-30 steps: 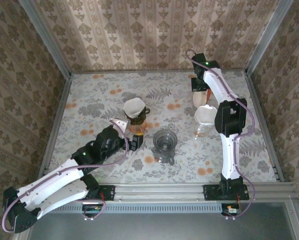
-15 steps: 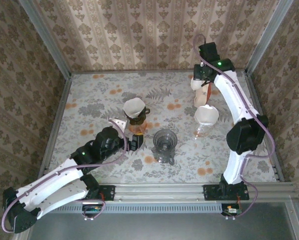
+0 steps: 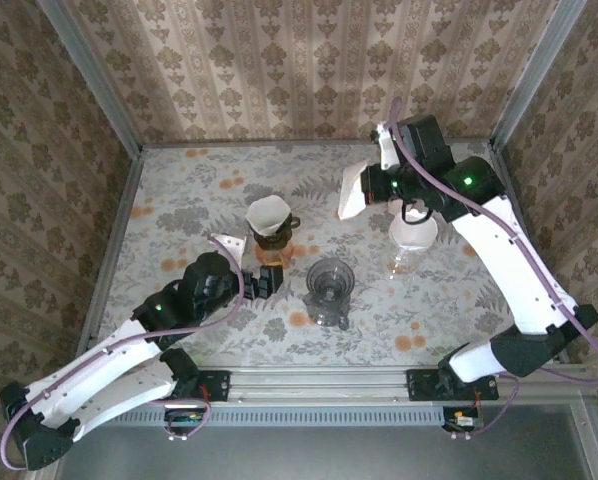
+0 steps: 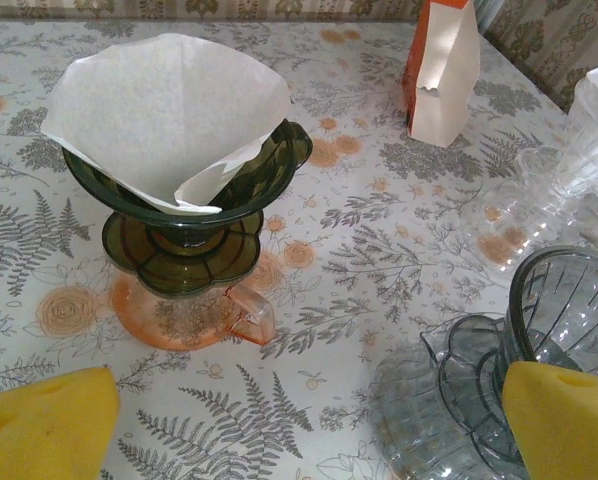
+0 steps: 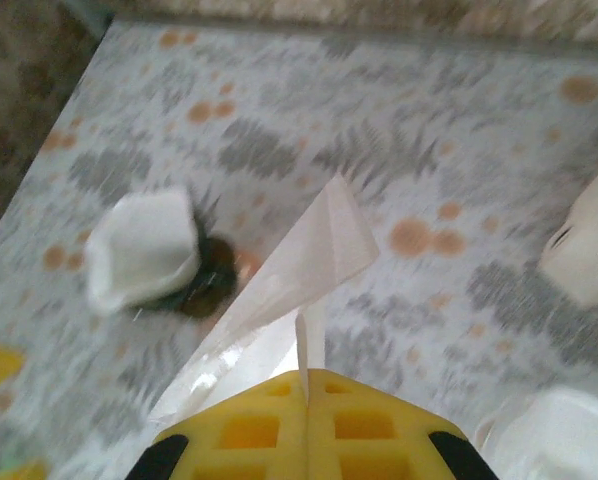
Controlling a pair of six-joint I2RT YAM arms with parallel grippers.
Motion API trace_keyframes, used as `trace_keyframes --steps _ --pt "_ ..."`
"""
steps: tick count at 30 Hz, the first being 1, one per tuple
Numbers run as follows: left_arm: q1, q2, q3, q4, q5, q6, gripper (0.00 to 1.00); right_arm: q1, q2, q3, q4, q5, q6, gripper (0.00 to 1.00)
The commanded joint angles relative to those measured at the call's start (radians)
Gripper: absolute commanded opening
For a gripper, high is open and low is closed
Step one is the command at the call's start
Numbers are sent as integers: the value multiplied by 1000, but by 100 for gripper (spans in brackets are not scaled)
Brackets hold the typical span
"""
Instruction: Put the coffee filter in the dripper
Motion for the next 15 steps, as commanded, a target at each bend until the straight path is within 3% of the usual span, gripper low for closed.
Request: trace_keyframes --steps 1,7,15 --pt "7 -12 22 -13 -14 -11 100 55 1 49 -228 -123 56 0" --pt "7 -13 20 -9 -10 2 100 154 44 131 -429 -203 130 0" --pt "9 -32 8 -13 -1 14 100 172 105 94 -507 -268 157 0"
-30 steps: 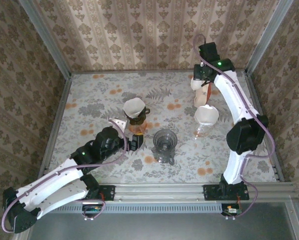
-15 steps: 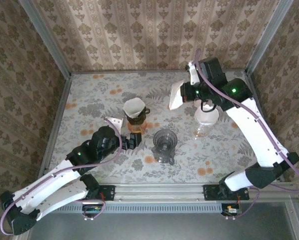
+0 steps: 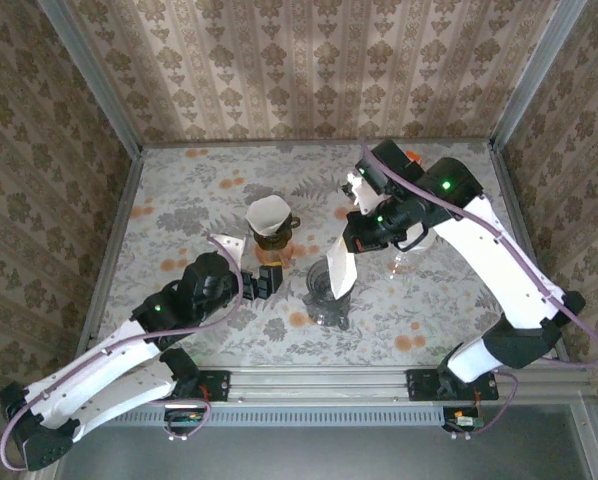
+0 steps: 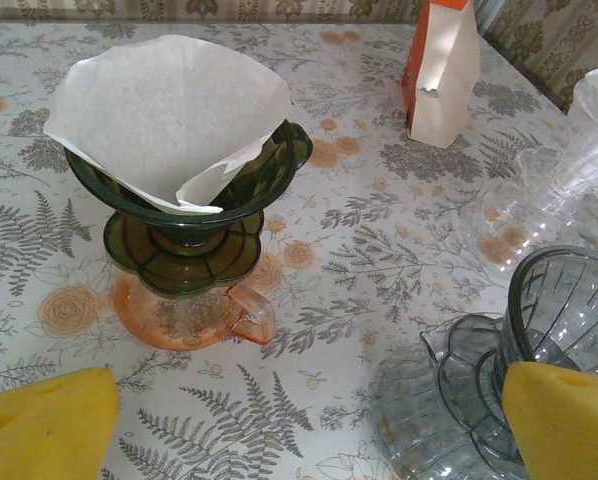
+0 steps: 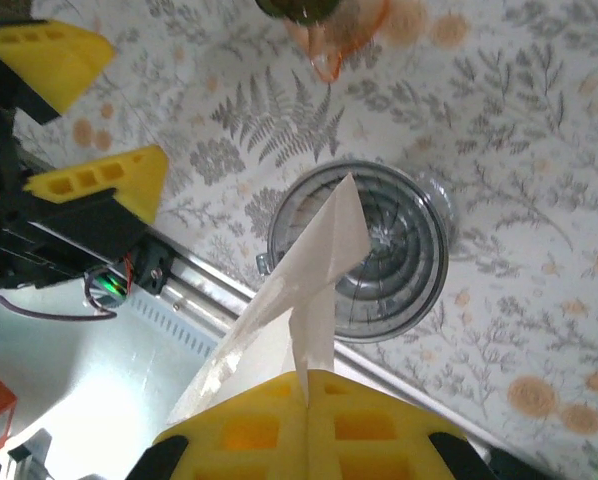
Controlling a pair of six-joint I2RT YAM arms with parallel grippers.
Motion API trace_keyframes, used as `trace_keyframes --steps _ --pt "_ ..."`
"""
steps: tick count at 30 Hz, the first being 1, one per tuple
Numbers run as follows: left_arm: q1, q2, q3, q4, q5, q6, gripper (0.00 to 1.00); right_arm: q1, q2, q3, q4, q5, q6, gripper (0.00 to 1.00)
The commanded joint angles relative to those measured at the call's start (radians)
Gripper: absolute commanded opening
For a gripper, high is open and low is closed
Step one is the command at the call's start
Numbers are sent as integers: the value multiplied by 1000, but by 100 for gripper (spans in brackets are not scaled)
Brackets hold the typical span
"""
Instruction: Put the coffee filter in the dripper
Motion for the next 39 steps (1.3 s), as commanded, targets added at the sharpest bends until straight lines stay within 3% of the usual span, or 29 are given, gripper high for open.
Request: trace_keyframes --steps 1,17,39 --pt "10 -27 7 -12 -1 15 100 7 34 -15 -100 -43 33 0" --pt "14 -37 -21 16 38 18 100 9 244 29 -118 115 39 0" --pt "19 -29 -35 36 55 22 100 97 350 79 -124 225 33 0"
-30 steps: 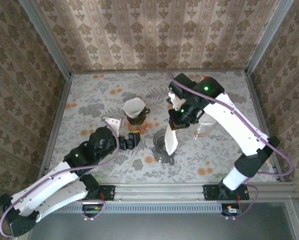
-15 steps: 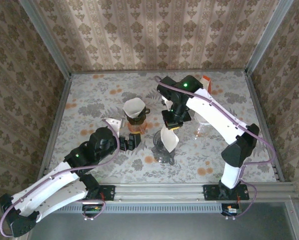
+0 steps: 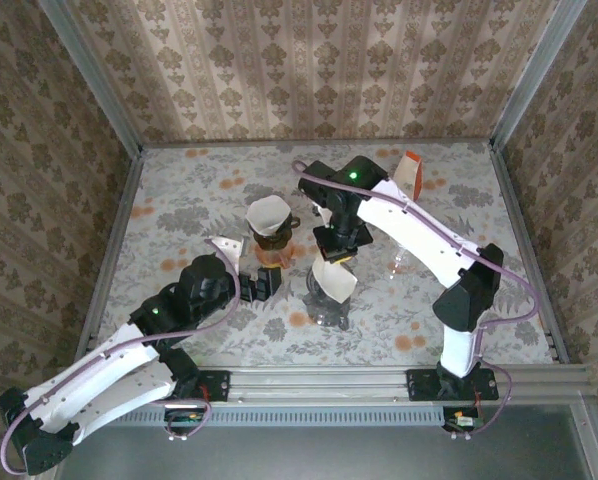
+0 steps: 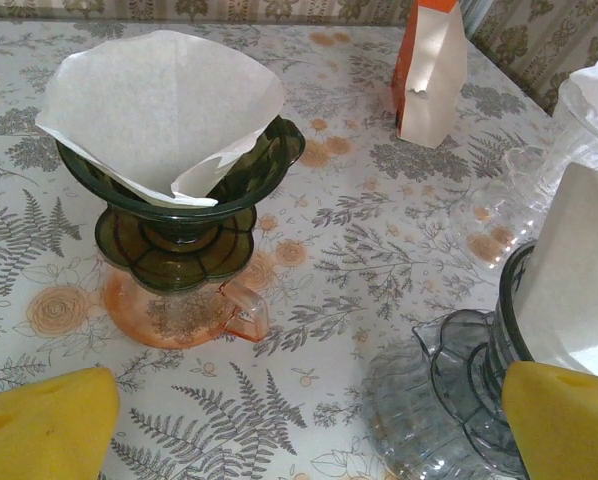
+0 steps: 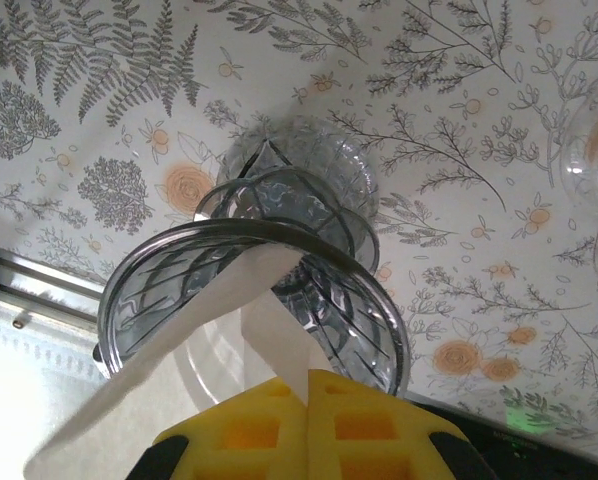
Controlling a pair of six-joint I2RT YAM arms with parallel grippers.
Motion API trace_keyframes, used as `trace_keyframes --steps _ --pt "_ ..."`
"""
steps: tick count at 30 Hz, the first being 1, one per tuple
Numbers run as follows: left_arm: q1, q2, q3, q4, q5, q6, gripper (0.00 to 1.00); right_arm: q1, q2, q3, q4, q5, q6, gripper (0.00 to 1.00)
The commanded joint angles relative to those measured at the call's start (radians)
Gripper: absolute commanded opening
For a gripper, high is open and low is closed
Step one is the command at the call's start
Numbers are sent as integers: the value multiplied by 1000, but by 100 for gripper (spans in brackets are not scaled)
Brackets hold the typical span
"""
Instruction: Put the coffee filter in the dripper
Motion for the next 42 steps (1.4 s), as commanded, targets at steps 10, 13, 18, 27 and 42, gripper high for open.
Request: trace_keyframes --steps 10,13,18,27,42 --pt "14 20 10 66 144 49 99 25 -2 24 -23 73 15 0" --pt "17 76 52 80 221 63 98 27 -14 10 -5 76 20 0" --pt "15 123 73 122 309 70 98 29 -20 -1 8 77 24 0" --pt "9 157 122 152 409 84 97 30 -30 -12 19 84 28 0" --pt "-21 288 165 172 458 81 96 35 -47 -39 48 73 32 3"
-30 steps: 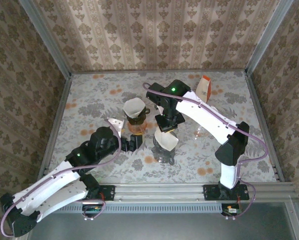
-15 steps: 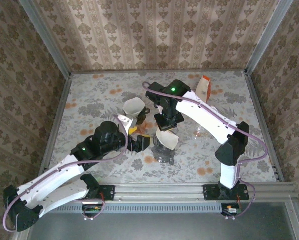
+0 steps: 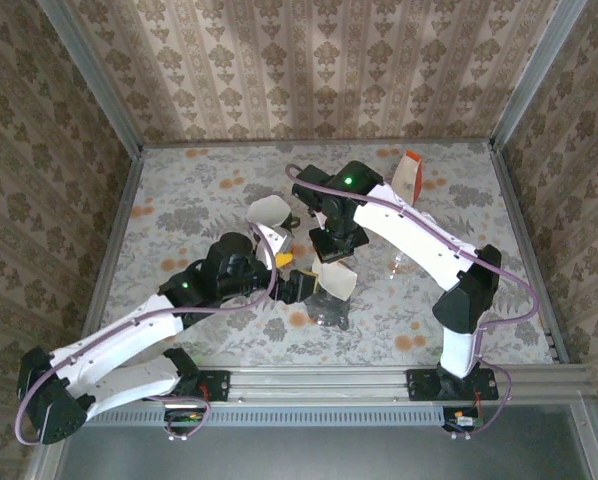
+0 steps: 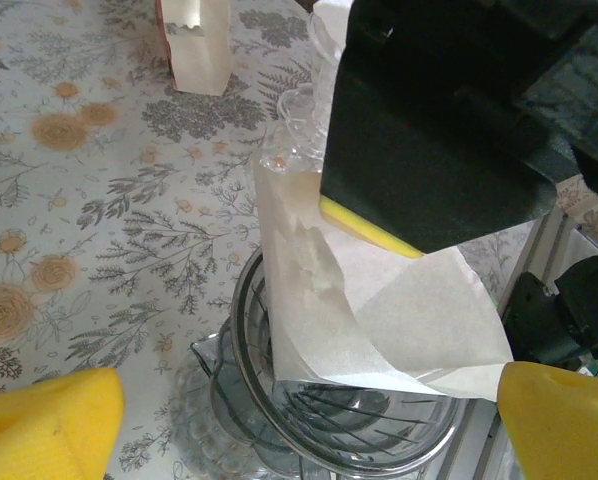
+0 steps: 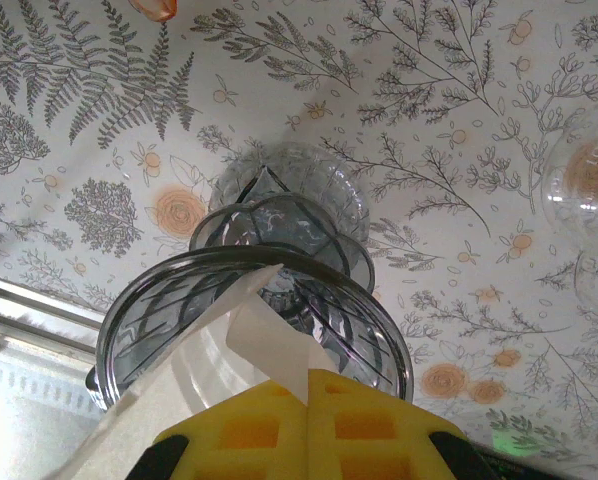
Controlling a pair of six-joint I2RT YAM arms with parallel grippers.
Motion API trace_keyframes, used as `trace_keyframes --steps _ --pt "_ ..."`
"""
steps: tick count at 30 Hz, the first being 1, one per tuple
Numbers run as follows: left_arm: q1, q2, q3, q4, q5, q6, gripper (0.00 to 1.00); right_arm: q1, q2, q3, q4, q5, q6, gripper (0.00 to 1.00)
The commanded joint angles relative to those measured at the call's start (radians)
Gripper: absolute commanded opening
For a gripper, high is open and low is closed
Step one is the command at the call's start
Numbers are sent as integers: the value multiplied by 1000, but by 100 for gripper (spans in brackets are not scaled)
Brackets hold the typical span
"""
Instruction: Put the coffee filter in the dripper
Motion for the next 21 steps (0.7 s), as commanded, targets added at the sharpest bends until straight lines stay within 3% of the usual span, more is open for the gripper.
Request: trace_keyframes --steps 1,12,21 --pt "-6 8 36 21 22 9 95 7 -40 -20 3 8 25 4" --pt "5 31 27 -8 14 -22 79 9 -94 -65 59 6 22 19" --pt "7 40 21 -15 5 -54 74 9 -202 -192 157 30 18 47"
